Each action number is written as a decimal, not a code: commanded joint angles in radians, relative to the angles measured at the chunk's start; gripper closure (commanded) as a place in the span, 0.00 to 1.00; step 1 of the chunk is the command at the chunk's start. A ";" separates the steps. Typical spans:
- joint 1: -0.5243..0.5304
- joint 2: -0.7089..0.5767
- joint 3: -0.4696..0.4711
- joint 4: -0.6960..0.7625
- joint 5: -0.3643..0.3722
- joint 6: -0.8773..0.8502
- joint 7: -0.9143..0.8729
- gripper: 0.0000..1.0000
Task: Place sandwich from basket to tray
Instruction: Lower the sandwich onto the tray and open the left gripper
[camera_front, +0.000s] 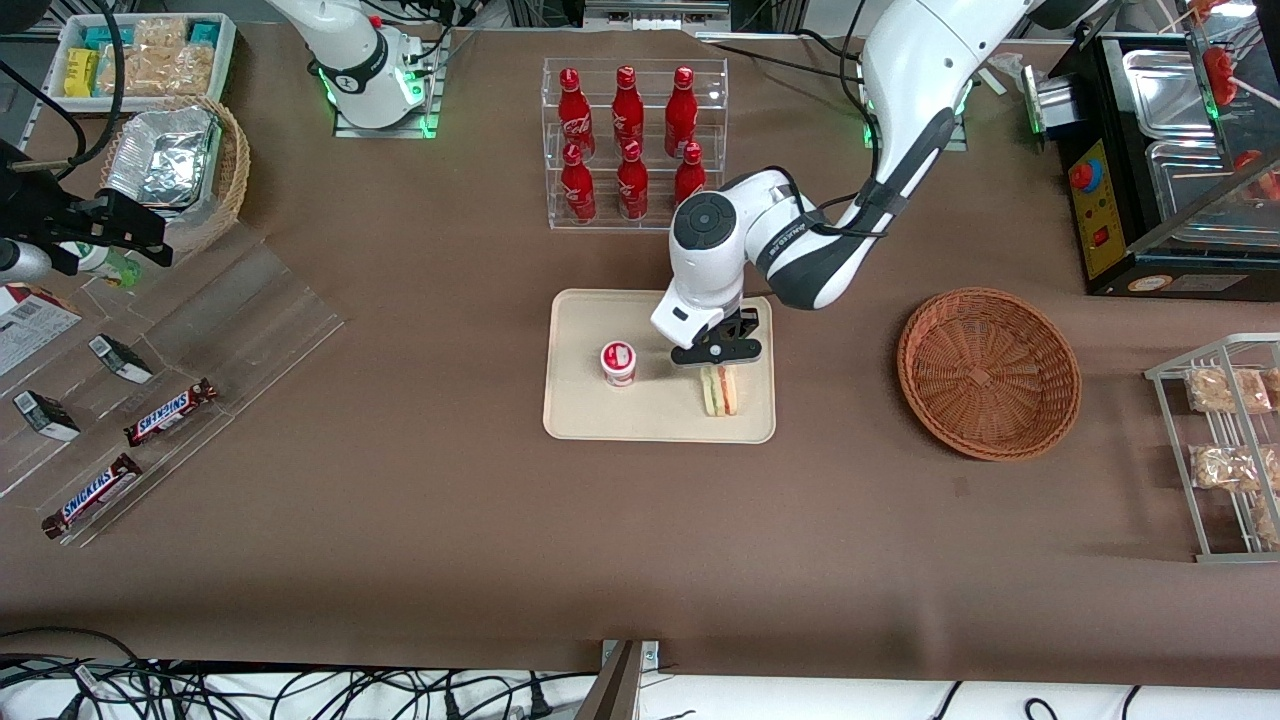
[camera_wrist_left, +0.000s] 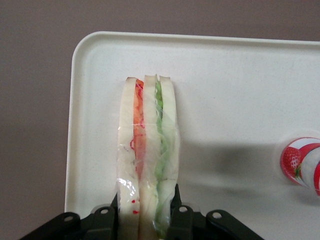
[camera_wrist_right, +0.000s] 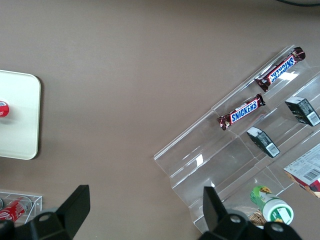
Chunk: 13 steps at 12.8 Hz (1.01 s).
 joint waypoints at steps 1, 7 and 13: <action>-0.006 -0.007 -0.001 -0.010 0.026 -0.011 -0.004 0.53; -0.015 -0.018 -0.003 0.004 0.022 -0.048 -0.019 0.00; 0.006 -0.075 -0.052 0.206 -0.046 -0.341 -0.012 0.00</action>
